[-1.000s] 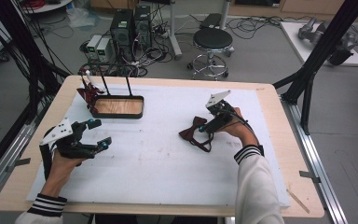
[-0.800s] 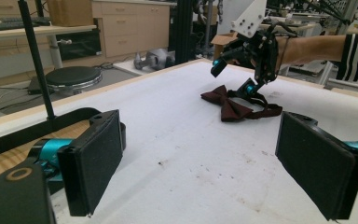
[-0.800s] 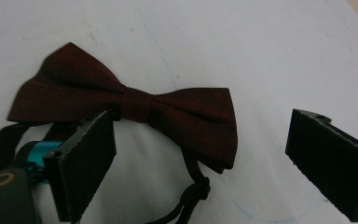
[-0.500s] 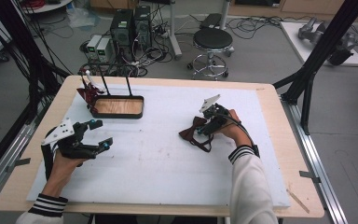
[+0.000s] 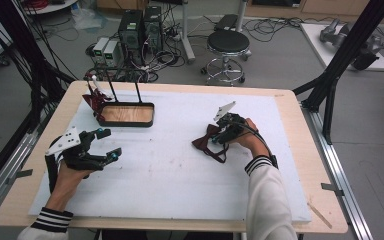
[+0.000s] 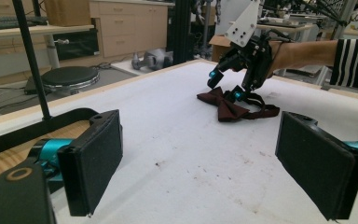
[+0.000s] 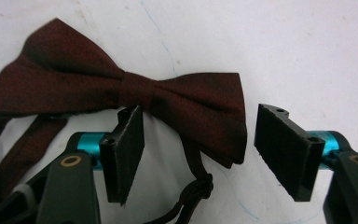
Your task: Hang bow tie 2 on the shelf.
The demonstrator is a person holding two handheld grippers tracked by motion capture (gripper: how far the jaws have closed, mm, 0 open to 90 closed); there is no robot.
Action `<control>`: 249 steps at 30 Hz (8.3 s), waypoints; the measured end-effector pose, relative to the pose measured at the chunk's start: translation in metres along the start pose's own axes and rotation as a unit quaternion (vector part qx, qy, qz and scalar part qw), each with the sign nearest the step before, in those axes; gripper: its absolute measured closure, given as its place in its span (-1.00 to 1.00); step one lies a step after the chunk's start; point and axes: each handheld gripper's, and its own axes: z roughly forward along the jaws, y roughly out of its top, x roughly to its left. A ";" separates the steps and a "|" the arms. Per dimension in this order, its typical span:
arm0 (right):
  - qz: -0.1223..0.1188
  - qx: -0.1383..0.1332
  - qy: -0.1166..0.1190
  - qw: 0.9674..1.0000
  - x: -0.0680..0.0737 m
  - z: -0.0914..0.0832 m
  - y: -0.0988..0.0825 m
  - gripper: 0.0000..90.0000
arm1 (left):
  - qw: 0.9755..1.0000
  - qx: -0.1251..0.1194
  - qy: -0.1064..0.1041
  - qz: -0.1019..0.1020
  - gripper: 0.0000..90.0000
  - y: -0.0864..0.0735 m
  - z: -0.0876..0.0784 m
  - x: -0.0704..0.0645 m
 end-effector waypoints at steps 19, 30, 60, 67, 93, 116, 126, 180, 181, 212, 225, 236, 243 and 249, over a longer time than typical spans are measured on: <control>0.026 0.020 0.040 0.999 0.004 -0.001 0.003 0.88 | 1.000 -0.001 -0.001 -0.001 -0.66 0.000 0.000 0.000; 0.054 -0.011 0.053 0.997 0.005 -0.008 0.008 0.89 | 1.000 -0.002 -0.001 0.001 -0.66 0.000 0.000 0.000; 0.071 -0.157 0.059 0.983 0.024 -0.055 0.033 0.88 | 1.000 -0.006 -0.007 0.011 -0.66 0.014 0.007 -0.007; 0.062 -0.186 0.070 0.978 0.037 -0.064 0.043 0.88 | 1.000 -0.007 -0.011 0.019 -0.66 0.022 0.008 -0.009; 0.092 -0.250 0.056 0.962 0.089 -0.090 0.063 0.88 | 0.998 -0.018 -0.052 0.030 -0.67 0.049 0.017 -0.018; 0.075 -0.241 0.029 0.967 0.112 -0.078 0.073 0.88 | 0.992 0.012 -0.111 0.053 -0.74 0.077 0.062 -0.049; 0.079 -0.245 0.027 0.966 0.116 -0.078 0.076 0.88 | 0.991 0.036 -0.114 0.060 -0.77 0.077 0.079 -0.056; 0.063 -0.276 0.012 0.959 0.126 -0.087 0.078 0.55 | 0.989 0.087 -0.096 0.075 0.75 0.073 0.085 -0.060; 0.063 -0.277 0.004 0.959 0.127 -0.088 0.078 0.44 | 0.989 0.086 -0.095 0.075 0.75 0.073 0.085 -0.060; 0.146 -0.320 -0.135 0.926 0.138 -0.123 0.018 -0.97 | 0.995 0.042 -0.048 0.075 0.74 0.078 0.068 -0.044; 0.193 -0.341 -0.189 0.901 0.153 -0.128 -0.041 -0.97 | 0.997 0.010 0.002 0.082 0.74 0.088 0.055 -0.029; 0.206 -0.370 -0.231 0.876 0.160 -0.130 -0.072 -0.97 | 0.996 -0.012 0.044 0.082 0.74 0.093 0.050 -0.019; 0.210 -0.379 -0.252 0.865 0.160 -0.128 -0.085 -0.97 | 0.993 -0.018 0.068 0.090 0.74 0.097 0.050 -0.009; 0.213 -0.381 -0.257 0.862 0.160 -0.123 -0.096 -0.97 | 0.992 -0.022 0.083 0.089 0.74 0.099 0.056 0.003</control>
